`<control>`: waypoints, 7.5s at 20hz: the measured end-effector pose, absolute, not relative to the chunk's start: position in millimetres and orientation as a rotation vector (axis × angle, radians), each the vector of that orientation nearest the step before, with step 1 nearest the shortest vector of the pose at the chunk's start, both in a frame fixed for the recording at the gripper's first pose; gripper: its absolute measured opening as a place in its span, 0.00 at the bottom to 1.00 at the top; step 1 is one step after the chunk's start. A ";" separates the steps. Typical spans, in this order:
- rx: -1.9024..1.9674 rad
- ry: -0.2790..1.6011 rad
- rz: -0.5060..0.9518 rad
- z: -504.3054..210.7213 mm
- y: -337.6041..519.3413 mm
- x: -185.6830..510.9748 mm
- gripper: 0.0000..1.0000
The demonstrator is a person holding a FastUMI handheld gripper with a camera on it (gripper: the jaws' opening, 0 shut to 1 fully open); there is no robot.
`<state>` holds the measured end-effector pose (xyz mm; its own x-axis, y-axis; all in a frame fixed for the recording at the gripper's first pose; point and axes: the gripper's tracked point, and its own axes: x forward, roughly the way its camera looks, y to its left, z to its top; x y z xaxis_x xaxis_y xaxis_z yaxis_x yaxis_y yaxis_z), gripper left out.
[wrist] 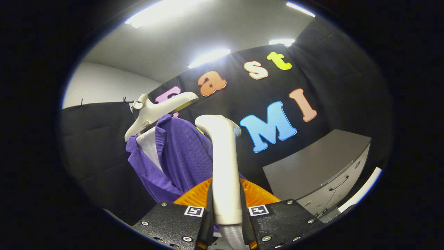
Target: Iron the clothes twice with a garment steamer, once on the left side and once on the right side.
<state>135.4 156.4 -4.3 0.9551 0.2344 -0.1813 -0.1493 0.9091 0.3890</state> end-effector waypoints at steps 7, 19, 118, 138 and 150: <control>0.181 0.067 0.182 8.2 189.8 128.6 0.33; 0.036 0.040 0.156 -5.9 222.4 129.9 0.33; -0.222 0.185 0.524 -90.6 378.7 44.1 0.34; -0.346 0.532 0.544 -271.1 339.4 -18.7 0.34; -0.225 0.668 0.564 -294.9 268.2 -57.7 0.35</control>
